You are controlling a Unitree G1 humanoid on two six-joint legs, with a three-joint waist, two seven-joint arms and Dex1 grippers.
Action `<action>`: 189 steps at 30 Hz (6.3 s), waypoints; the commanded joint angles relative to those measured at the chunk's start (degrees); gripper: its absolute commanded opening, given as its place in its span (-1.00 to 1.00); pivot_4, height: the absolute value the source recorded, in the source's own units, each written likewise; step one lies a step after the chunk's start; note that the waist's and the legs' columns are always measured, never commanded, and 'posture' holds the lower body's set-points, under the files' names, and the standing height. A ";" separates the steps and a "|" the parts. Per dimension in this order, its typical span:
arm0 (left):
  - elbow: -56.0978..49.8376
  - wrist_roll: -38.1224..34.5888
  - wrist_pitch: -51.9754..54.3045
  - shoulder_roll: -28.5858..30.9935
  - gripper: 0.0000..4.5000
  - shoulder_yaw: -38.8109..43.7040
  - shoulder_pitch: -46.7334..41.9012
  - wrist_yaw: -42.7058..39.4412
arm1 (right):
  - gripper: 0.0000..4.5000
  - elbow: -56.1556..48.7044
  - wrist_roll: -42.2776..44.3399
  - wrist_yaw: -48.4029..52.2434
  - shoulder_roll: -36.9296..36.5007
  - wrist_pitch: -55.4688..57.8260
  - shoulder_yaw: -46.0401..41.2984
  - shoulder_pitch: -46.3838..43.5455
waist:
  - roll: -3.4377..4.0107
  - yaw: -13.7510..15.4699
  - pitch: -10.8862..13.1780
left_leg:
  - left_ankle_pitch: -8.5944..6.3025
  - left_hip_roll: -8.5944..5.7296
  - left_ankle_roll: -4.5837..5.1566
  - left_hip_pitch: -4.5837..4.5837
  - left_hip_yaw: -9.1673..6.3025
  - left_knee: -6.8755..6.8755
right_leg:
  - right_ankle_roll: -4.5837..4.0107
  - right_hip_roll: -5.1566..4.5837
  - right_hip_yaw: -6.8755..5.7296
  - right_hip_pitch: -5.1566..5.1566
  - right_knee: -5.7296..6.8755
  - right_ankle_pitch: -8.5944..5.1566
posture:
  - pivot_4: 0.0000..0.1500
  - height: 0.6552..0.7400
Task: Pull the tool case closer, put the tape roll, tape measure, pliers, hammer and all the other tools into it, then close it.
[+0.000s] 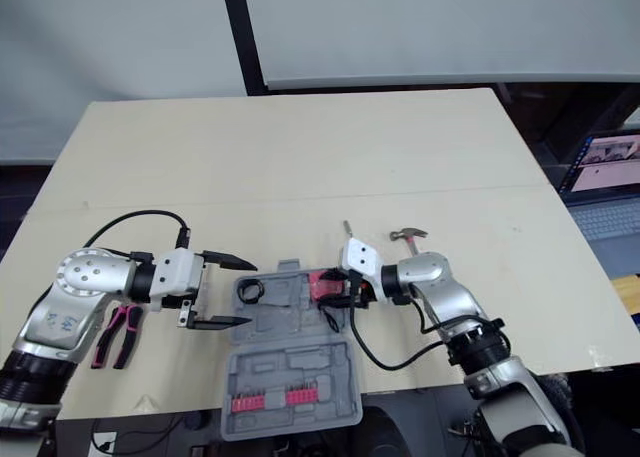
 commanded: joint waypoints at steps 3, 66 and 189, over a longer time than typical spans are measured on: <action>-1.68 -0.11 -0.20 0.84 1.00 0.59 -0.15 0.07 | 0.00 1.96 -0.16 0.07 1.07 -4.59 -0.52 0.10 | 0.00 0.01 0.00 | 0.00 0.00 0.01 0.00 0.00 0.01 | 0.00 -0.01 0.00 0.01 -0.04 0.00 | 1.00 1.00; 13.63 -15.80 16.78 -1.09 1.00 61.58 49.61 16.75 | 0.97 5.38 11.57 2.05 -41.17 5.50 -46.60 28.65 | -0.13 -0.29 0.01 | -0.73 -0.04 -0.11 0.17 0.05 -0.96 | -0.39 -0.27 -0.02 -0.01 -1.35 -0.02 | 1.00 1.00; -15.34 3.62 34.72 -2.72 0.05 -16.04 -12.29 10.23 | 1.00 -38.94 -5.25 -12.62 -13.89 33.29 20.21 -9.07 | -0.11 1.34 0.15 | 0.32 0.03 -0.26 -0.01 0.09 -0.35 | -0.23 0.00 0.09 -0.26 0.00 -0.01 | 1.00 1.00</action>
